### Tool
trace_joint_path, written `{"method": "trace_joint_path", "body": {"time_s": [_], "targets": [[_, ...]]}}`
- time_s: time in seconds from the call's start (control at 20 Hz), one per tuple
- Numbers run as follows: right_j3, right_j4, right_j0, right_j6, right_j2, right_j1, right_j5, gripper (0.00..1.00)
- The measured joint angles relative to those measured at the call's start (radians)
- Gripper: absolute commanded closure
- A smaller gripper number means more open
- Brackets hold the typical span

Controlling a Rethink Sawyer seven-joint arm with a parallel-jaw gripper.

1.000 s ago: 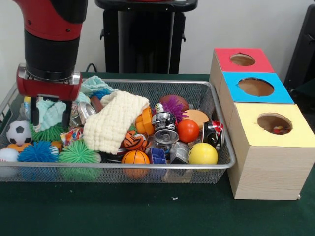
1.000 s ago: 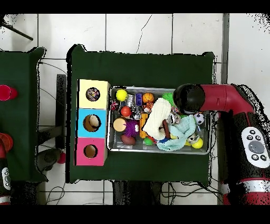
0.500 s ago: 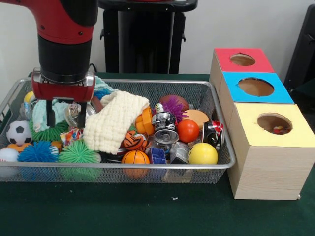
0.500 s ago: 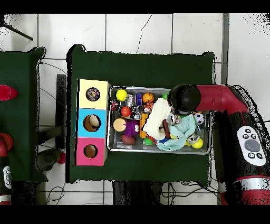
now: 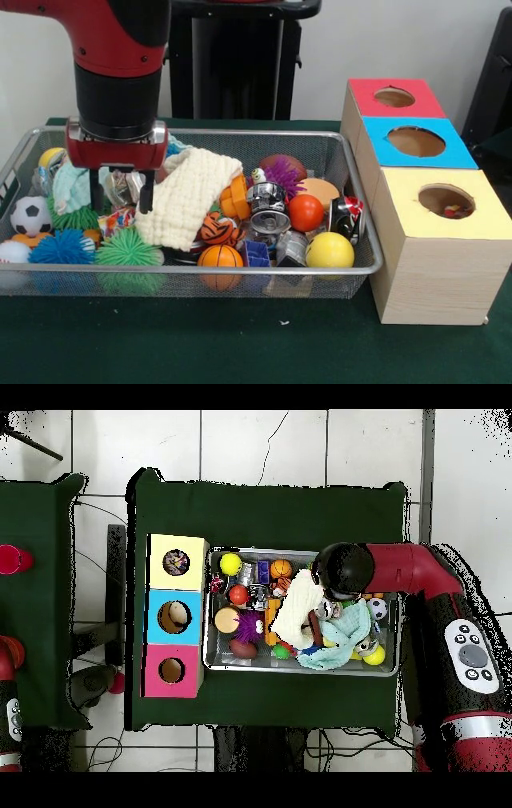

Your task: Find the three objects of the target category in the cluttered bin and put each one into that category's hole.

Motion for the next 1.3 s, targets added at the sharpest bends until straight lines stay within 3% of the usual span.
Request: {"method": "trace_joint_path", "body": {"time_s": [0.7,1.3], "targets": [[0.000,-0.058,-0.020,0.000,0.001,0.081,-0.040,0.00],[0.005,-0.075,-0.020,0.000,0.001,0.067,-0.036,0.00]]}}
